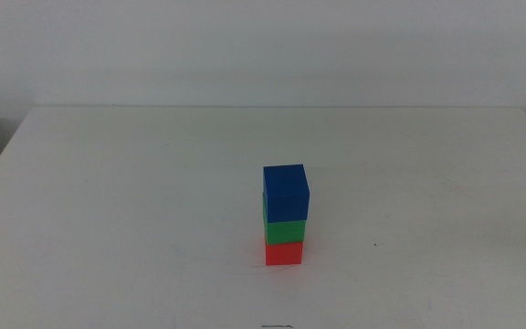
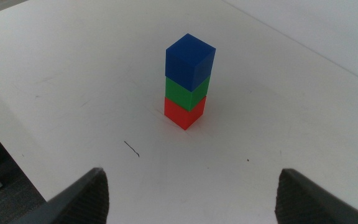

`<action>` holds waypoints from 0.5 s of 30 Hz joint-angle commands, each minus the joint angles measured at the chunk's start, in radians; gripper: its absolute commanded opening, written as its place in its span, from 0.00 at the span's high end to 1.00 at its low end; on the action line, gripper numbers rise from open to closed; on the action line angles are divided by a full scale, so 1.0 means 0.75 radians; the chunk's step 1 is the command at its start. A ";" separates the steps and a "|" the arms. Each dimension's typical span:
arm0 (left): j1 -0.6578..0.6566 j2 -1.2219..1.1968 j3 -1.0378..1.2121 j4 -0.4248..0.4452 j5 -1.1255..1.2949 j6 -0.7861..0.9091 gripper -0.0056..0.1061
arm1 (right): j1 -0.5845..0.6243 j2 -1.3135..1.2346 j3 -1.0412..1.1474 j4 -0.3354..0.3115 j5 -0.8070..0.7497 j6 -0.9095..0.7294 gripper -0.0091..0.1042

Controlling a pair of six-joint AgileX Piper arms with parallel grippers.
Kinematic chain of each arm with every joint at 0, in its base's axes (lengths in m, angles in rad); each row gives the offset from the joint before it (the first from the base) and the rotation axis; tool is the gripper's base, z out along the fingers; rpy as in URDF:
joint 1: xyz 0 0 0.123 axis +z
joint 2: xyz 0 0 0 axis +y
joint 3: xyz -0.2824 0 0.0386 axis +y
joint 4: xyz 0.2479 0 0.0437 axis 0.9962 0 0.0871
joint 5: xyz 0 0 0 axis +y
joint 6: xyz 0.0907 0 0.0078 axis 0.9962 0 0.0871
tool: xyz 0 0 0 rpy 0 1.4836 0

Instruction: Stack red cubes first, then green, then blue cubes in a specific spot.

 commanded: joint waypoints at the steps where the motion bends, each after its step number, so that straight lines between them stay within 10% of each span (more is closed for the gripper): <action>1: 0.001 -0.054 -0.016 0.004 -0.132 -0.005 0.11 | -0.009 0.007 -0.031 -0.010 -0.092 -0.014 0.09; 15: 0.001 -0.665 0.737 -0.084 -0.722 -0.005 0.11 | -0.255 0.001 -0.016 -0.164 -0.304 -0.014 0.09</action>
